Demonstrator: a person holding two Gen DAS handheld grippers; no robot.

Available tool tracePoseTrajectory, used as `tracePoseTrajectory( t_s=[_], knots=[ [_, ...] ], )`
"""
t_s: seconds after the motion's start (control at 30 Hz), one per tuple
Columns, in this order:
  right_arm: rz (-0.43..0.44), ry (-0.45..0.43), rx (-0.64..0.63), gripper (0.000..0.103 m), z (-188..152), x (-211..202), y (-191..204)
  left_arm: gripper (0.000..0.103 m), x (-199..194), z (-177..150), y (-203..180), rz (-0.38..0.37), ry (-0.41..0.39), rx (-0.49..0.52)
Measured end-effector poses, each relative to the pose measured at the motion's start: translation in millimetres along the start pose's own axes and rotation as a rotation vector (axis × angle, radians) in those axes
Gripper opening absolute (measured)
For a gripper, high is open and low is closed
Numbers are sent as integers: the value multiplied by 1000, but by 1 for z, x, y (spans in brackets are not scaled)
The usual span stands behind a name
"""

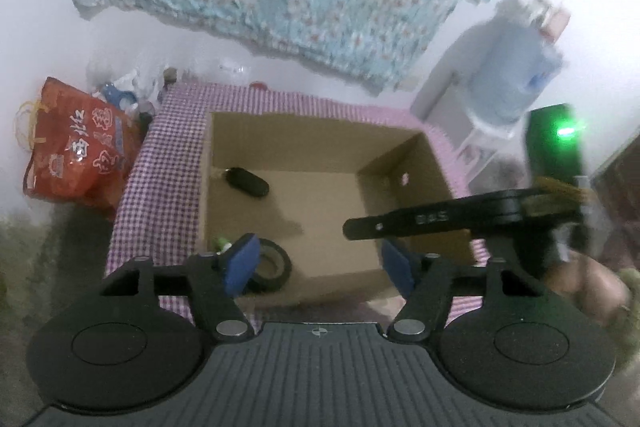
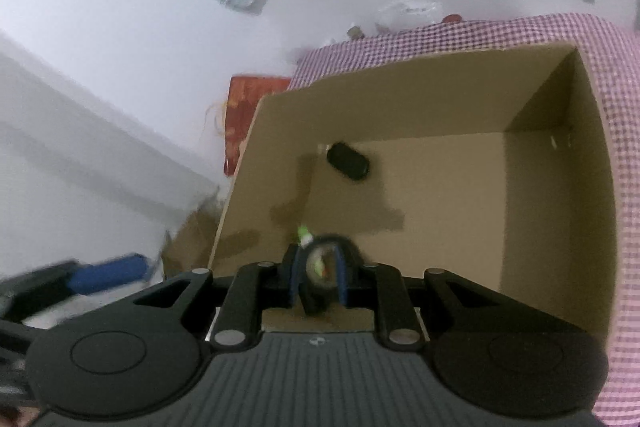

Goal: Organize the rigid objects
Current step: 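Carry the tape roll into the cardboard box and open the right tool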

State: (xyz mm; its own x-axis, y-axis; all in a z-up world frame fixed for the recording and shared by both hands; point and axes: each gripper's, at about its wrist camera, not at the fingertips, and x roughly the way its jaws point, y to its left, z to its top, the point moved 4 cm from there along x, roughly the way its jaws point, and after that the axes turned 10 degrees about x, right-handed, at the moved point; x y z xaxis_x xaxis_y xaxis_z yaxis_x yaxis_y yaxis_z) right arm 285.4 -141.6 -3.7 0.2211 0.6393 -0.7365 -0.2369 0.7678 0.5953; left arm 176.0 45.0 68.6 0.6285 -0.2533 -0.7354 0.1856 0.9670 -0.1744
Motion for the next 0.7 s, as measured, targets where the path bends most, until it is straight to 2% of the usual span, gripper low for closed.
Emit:
tracePoseTrajectory(
  t_s=[0.13, 0.3, 0.43, 0.7],
  knots=[
    [-64, 59, -43, 21, -2, 21, 12, 70, -25, -31, 16, 16, -45, -63],
    [-183, 149, -96, 21, 1, 69, 19, 70, -26, -62, 40, 59, -42, -116],
    [-295, 205, -125, 21, 7, 106, 18, 70, -23, -73, 62, 46, -46, -164],
    [-393, 314, -195, 19, 15, 154, 14, 71, -19, -82, 82, 28, -62, -177]
  ],
)
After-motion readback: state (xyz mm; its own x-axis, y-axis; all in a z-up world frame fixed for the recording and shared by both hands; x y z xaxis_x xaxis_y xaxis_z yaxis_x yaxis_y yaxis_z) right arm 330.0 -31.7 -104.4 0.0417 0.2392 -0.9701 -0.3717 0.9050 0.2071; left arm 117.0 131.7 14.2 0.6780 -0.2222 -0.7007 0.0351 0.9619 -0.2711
